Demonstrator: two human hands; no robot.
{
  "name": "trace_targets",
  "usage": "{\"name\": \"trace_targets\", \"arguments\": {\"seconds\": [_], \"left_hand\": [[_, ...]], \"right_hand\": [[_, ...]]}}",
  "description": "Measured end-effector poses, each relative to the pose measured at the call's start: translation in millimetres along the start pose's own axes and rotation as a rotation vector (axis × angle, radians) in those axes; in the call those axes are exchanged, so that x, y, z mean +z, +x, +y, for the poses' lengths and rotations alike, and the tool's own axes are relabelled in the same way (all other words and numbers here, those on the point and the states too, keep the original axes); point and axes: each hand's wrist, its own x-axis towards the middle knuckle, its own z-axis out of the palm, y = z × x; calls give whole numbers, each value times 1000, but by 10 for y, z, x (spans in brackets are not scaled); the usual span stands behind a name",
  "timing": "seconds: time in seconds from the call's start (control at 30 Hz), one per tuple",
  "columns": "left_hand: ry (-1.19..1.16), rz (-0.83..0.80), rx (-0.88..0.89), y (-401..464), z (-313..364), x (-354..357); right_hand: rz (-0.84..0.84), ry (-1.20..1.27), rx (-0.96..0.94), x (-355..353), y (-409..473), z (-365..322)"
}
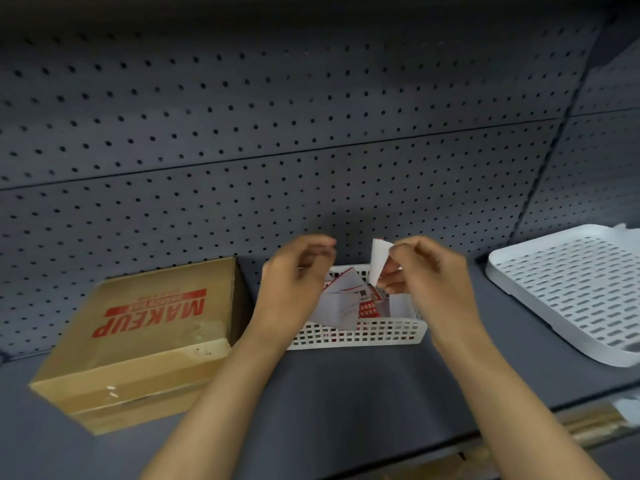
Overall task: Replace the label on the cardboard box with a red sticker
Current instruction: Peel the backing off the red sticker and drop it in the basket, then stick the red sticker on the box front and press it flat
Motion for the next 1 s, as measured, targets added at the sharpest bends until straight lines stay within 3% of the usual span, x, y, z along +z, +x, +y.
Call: {"name": "trace_targets", "arguments": {"seconds": [0.13,0.2,0.3,0.47,0.63,0.73,0.83,1.0], "left_hand": [[-117,-221,35,-233,275,-206],[-185,-228,27,-329,290,-321],[-324,-114,21,-466,211,-574],[-435,122,-15,-715,0,-1097],[-522,201,-60,-1040,-209,-1601],[-383,298,-101,-1177,-391,-1823],[-43,408,-102,-1295,-636,-1999],[190,368,-68,-1479,-968,-2142]], "right_hand": [[-70,-73,-144,250,-167,-95],[-110,-72,-217,368,-282,-171],[-157,-104,-307,514,-483,-259],[-42,-241,-398,823,-746,-222],[-227,-215,-305,1209,-1030,-170],[-254,-223,-383,1422,-1237,-96],[-270,-283,-399,1565,-1373,27],[-265,-277,-349,1748,-1509,274]]}}
